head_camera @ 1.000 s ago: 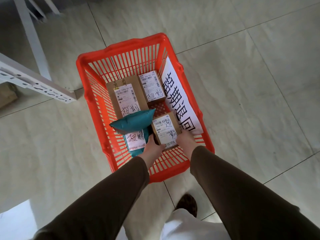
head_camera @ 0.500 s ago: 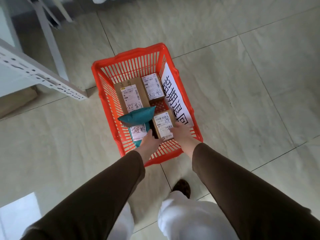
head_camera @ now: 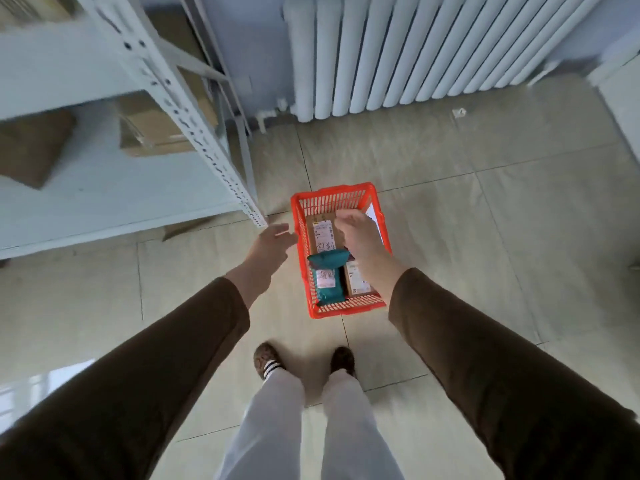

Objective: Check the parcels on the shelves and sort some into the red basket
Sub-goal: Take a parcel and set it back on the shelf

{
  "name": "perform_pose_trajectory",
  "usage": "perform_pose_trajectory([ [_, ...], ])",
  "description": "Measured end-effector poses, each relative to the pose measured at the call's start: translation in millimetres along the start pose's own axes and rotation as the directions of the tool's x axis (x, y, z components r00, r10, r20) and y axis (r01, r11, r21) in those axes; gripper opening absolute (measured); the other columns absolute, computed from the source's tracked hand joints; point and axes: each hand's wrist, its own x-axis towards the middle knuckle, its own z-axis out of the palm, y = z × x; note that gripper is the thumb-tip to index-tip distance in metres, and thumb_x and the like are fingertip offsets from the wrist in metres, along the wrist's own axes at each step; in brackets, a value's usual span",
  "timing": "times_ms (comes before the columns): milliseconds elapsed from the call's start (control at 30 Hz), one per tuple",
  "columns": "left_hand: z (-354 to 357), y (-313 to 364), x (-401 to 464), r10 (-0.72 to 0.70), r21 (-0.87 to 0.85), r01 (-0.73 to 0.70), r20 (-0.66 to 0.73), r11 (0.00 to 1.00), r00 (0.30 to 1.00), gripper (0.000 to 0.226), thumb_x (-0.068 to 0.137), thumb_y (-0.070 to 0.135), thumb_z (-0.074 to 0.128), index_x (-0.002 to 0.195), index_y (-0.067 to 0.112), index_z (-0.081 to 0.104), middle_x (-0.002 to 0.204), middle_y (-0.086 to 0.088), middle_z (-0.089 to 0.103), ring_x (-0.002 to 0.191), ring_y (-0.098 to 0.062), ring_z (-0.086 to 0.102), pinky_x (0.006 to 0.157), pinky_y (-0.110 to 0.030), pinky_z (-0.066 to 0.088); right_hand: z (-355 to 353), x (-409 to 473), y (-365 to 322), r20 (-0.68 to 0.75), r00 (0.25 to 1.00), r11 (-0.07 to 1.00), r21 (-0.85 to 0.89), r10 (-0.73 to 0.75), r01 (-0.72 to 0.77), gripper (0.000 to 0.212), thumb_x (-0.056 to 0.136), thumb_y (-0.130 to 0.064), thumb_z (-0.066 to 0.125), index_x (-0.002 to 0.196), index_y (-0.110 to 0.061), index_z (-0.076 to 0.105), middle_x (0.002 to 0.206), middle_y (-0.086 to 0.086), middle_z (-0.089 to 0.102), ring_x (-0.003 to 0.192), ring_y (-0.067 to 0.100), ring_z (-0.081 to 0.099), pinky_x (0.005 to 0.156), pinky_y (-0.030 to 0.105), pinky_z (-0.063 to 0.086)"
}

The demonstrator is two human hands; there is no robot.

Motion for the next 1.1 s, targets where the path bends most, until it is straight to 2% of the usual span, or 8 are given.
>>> perform_pose_trajectory([
  [100, -41, 52, -53, 0.126, -0.085, -0.132, -0.072, 0.988, 0.989, 0.028, 0.105, 0.007, 0.054, 0.132, 0.013, 0.058, 0.115, -0.009, 0.064, 0.115, -0.023, 0.057, 0.108, -0.038, 0.043, 2, -41, -69, 0.001, 0.994, 0.994, 0.037, -0.105, 0.105, 0.021, 0.103, -0.028, 0.057, 0.120, -0.019, 0.066, 0.113, 0.002, 0.070, 0.096, 0.019, 0.069, 0.087, 0.039, 0.057],
  [267, -124, 103, -165, 0.349, -0.154, -0.400, -0.278, 0.904, 0.895, 0.024, 0.104, 0.014, 0.061, 0.127, 0.011, 0.066, 0.125, -0.010, 0.072, 0.116, -0.023, 0.069, 0.107, -0.038, 0.053, 23, -129, -177, 0.143, 0.899, 0.909, 0.118, -0.413, 0.399, 0.021, 0.103, -0.027, 0.060, 0.120, -0.019, 0.069, 0.117, -0.007, 0.071, 0.110, 0.011, 0.068, 0.098, 0.030, 0.052],
  [367, -169, 102, -225, 0.415, -0.185, -0.510, -0.387, 0.840, 0.823, 0.023, 0.106, 0.013, 0.058, 0.126, 0.006, 0.067, 0.120, -0.011, 0.073, 0.111, -0.023, 0.071, 0.102, -0.038, 0.054, 46, -170, -219, 0.220, 0.819, 0.847, 0.191, -0.530, 0.496, 0.014, 0.099, -0.033, 0.064, 0.108, -0.027, 0.072, 0.113, -0.005, 0.075, 0.105, 0.012, 0.070, 0.098, 0.036, 0.053],
  [467, -211, 89, -272, 0.449, -0.158, -0.575, -0.473, 0.803, 0.758, 0.017, 0.106, 0.015, 0.057, 0.117, 0.009, 0.069, 0.114, -0.006, 0.074, 0.108, -0.020, 0.072, 0.101, -0.038, 0.055, 79, -204, -251, 0.308, 0.732, 0.794, 0.234, -0.607, 0.561, 0.014, 0.093, -0.035, 0.063, 0.102, -0.030, 0.073, 0.115, 0.005, 0.074, 0.101, 0.013, 0.068, 0.089, 0.030, 0.051],
  [633, -290, 59, -326, 0.452, -0.155, -0.660, -0.613, 0.735, 0.648, 0.015, 0.106, 0.017, 0.056, 0.103, 0.013, 0.071, 0.103, -0.003, 0.075, 0.100, -0.016, 0.072, 0.099, -0.037, 0.055, 157, -247, -288, 0.433, 0.618, 0.749, 0.269, -0.656, 0.606, 0.015, 0.103, -0.015, 0.058, 0.110, -0.014, 0.071, 0.113, 0.009, 0.074, 0.093, 0.010, 0.066, 0.076, 0.016, 0.052],
  [767, -369, 26, -357, 0.442, -0.155, -0.711, -0.687, 0.686, 0.577, 0.017, 0.106, 0.020, 0.057, 0.098, 0.011, 0.069, 0.097, -0.003, 0.074, 0.096, -0.018, 0.070, 0.100, -0.042, 0.053, 246, -274, -307, 0.494, 0.564, 0.731, 0.258, -0.662, 0.632, 0.015, 0.103, -0.020, 0.058, 0.108, -0.022, 0.072, 0.106, -0.003, 0.076, 0.099, 0.011, 0.068, 0.085, 0.025, 0.051],
  [867, -441, -3, -378, 0.420, -0.154, -0.730, -0.732, 0.666, 0.537, 0.018, 0.105, 0.020, 0.059, 0.095, 0.010, 0.070, 0.094, -0.005, 0.074, 0.093, -0.021, 0.069, 0.103, -0.047, 0.052, 328, -300, -316, 0.529, 0.536, 0.728, 0.268, -0.658, 0.631, 0.015, 0.104, -0.019, 0.057, 0.107, -0.021, 0.072, 0.107, -0.001, 0.076, 0.099, 0.012, 0.068, 0.087, 0.027, 0.051],
  [1100, -619, -50, -415, 0.403, -0.163, -0.741, -0.754, 0.651, 0.519, 0.020, 0.105, 0.021, 0.060, 0.087, 0.014, 0.068, 0.094, -0.006, 0.074, 0.095, -0.024, 0.067, 0.106, -0.050, 0.050, 513, -364, -337, 0.566, 0.478, 0.710, 0.308, -0.672, 0.633, 0.015, 0.103, -0.013, 0.058, 0.109, -0.009, 0.071, 0.102, -0.001, 0.073, 0.094, 0.004, 0.065, 0.084, 0.020, 0.049],
])
